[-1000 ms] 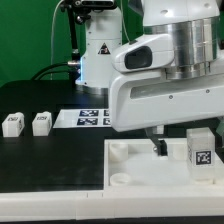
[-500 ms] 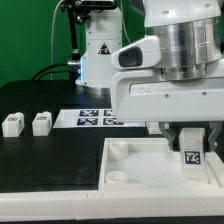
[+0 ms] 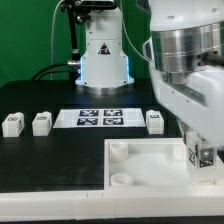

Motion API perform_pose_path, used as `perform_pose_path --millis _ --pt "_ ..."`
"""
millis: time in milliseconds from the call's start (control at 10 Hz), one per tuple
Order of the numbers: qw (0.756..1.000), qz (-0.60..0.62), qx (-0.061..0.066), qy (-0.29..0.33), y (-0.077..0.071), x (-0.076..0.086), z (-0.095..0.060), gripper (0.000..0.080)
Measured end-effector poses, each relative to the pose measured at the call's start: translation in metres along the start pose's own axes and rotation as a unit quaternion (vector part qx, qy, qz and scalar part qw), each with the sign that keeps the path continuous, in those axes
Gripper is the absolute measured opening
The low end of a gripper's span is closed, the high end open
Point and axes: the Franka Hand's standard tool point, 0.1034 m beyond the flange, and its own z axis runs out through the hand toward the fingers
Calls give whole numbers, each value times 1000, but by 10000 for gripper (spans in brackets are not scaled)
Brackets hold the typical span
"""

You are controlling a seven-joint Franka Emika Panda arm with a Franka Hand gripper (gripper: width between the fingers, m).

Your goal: Assemble one leg

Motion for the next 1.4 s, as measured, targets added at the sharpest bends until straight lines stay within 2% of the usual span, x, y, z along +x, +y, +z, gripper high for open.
perform_pose_path --millis 100,300,400,500,600,700,800,1100,1200,1300,1400 --pt "998 67 1 1 0 -2 1 294" --pt "996 93 0 -1 0 -4 1 294" --pt "997 83 0 -1 1 -4 1 396" --pt "999 54 -1 -1 1 -4 1 534" --pt "1000 -7 -17 4 8 -6 4 613" --pt "995 -97 -33 7 10 -7 2 613" --pt "978 -207 -33 13 8 -8 0 642" --pt "944 -327 -35 9 9 -6 1 649" --pt "921 -388 -37 10 8 -5 1 649" --pt "866 -499 -42 23 4 -4 -2 649" --pt "813 -581 -31 26 -2 -2 -5 649"
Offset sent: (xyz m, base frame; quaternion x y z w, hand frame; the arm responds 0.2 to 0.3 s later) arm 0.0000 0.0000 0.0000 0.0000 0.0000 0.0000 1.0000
